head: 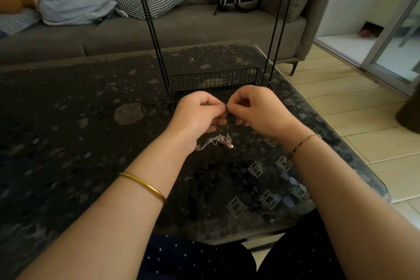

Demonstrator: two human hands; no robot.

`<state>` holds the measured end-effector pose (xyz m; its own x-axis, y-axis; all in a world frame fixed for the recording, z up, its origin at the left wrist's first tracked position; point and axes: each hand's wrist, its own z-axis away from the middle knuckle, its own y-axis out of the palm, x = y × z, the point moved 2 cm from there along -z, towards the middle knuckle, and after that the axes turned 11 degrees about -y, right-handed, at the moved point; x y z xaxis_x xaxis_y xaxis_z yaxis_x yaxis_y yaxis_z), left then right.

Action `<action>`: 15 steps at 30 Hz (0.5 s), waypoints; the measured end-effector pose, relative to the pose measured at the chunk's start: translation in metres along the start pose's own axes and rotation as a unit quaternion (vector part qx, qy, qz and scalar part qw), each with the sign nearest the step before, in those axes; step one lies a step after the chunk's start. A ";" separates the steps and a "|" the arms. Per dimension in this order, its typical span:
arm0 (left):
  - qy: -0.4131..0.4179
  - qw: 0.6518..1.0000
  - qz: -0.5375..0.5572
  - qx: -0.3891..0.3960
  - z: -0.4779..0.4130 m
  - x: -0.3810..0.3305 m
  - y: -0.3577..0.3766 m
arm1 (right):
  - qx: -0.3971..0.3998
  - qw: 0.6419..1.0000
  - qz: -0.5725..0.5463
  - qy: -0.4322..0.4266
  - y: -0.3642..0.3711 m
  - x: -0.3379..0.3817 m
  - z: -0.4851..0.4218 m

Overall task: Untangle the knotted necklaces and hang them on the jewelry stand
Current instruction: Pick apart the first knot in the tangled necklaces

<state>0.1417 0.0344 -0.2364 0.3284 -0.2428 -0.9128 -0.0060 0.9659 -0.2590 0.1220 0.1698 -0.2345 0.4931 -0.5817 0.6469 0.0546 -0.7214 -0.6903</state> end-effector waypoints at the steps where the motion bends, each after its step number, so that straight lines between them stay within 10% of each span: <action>1: -0.025 0.999 0.029 0.016 0.000 0.001 -0.001 | 0.002 1.000 -0.001 -0.006 -0.001 0.000 0.000; 15: -0.026 0.998 0.059 0.002 0.001 -0.001 -0.004 | -0.038 0.999 0.004 -0.028 -0.004 0.001 0.002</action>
<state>0.1420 0.0313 -0.2340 0.3745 -0.1229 -0.9190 -0.0442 0.9877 -0.1501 0.1241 0.1730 -0.2315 0.5420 -0.5666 0.6207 -0.0138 -0.7445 -0.6675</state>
